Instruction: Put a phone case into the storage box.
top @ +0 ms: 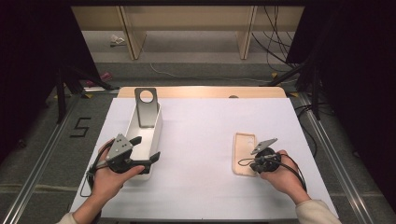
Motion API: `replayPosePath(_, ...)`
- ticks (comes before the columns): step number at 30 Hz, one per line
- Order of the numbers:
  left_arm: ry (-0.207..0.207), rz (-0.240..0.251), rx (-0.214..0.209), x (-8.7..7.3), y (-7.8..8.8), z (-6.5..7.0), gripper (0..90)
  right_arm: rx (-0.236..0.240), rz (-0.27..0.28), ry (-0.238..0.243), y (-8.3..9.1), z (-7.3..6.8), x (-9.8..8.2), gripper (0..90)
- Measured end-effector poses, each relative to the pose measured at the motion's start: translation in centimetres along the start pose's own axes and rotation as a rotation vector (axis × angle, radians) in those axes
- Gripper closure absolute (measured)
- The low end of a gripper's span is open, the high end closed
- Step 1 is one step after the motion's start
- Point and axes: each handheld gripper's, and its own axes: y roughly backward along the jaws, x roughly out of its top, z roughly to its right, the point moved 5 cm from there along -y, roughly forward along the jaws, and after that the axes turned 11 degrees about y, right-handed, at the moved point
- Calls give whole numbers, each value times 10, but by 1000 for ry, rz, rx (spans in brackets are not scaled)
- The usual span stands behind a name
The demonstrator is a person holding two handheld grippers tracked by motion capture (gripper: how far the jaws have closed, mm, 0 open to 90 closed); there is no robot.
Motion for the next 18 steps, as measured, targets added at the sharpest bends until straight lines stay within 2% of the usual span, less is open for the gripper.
replayPosePath(18, -6, -7, 0, -1, -1, 0, 128, -29, -18, -11, 1, 7, -6, 900)
